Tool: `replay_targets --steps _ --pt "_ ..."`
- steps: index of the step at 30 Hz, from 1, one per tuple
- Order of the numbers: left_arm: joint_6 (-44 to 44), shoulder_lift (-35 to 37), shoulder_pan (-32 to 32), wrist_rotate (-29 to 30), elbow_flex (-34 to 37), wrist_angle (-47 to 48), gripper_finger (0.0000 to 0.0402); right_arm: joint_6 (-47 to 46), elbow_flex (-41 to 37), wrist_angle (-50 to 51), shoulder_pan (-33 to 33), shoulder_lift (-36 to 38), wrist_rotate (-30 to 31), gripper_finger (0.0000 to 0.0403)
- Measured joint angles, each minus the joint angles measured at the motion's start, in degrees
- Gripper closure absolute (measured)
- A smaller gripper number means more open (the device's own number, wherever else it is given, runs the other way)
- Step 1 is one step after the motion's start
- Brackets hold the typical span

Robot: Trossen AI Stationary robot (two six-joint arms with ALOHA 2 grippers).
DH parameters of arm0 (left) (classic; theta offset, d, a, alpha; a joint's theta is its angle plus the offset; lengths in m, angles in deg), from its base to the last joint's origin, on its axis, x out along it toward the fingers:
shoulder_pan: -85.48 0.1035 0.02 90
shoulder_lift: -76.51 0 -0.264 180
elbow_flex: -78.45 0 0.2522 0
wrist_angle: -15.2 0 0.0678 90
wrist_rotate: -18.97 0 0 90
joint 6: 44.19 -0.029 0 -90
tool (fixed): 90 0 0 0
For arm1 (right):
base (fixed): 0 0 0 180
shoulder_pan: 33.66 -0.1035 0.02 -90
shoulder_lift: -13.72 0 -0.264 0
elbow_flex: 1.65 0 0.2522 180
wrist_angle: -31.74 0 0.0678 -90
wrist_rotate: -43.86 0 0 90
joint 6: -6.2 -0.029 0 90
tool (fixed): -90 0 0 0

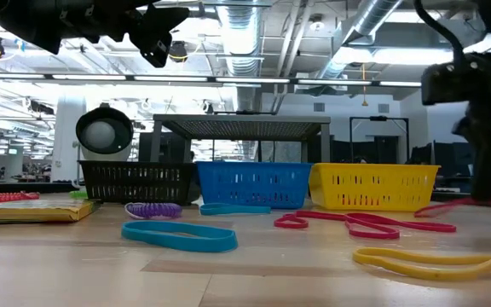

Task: Pick & Place Office Desk Supplies
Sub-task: Put the red rubber band into the blue bin

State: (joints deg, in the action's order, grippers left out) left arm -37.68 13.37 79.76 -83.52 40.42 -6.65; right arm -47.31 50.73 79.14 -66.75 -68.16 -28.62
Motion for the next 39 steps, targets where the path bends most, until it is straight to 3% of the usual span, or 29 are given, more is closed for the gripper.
replay_targets --steps 27,39 --pt "0.2 0.0 0.0 0.2 0.0 0.5 0.0253 19.7 13.4 1.9 7.2 0.2 3.2 0.0403" --pt "0.2 0.0 0.0 7.8 0.0 3.7 0.0253 34.0 17.5 -6.0 12.5 0.2 3.6 0.0403"
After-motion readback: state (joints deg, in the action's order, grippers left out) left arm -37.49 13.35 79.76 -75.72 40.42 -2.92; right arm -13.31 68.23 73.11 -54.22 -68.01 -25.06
